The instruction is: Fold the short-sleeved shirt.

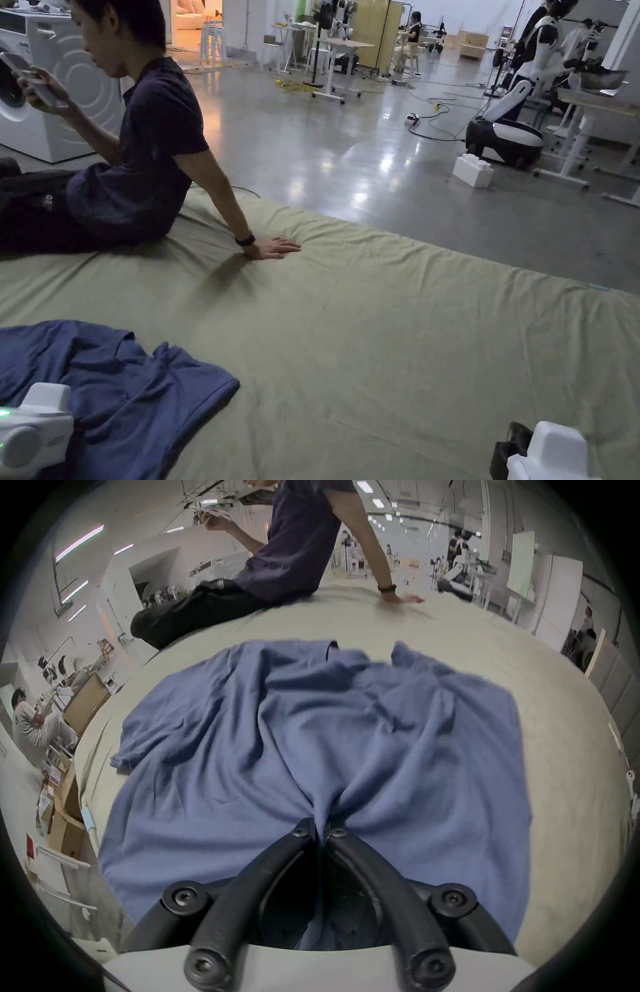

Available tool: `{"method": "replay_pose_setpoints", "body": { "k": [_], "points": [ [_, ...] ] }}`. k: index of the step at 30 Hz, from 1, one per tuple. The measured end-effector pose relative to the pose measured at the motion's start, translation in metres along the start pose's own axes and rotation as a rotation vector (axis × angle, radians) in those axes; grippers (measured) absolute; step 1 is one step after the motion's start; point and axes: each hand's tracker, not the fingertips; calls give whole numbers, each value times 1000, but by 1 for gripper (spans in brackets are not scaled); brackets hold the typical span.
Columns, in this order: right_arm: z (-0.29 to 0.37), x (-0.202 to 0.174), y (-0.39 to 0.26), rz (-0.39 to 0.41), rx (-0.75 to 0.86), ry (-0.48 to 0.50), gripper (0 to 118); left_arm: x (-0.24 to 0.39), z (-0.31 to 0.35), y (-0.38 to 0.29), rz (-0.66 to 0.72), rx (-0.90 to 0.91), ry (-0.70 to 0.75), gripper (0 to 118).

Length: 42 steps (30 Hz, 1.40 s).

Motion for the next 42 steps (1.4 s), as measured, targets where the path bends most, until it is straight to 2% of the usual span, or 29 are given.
{"method": "replay_pose_setpoints", "body": {
  "k": [3,6,11,14,24,31,35,38,42],
  "points": [
    [3,6,3,-11,9,-7,0,-2,20,11,92,94,-79,4],
    [5,12,7,-17,19,-10,0,11,46,25,3,185,-92,4],
    [13,24,15,-39,49,-24,0,44,109,55,62,346,-188,4],
    [18,31,19,-46,64,-31,0,76,145,84,-56,467,-210,4],
    [36,60,26,-68,101,-65,0,197,232,142,-171,662,-490,4],
    [48,89,28,-97,117,-109,0,294,244,143,-270,634,-686,4],
    [55,104,24,-107,120,-137,0,354,235,118,-234,545,-810,4],
    [58,115,19,-113,111,-156,0,391,220,90,-308,469,-823,4],
    [59,123,10,-117,91,-172,0,420,197,53,-321,362,-834,4]
  ]
}}
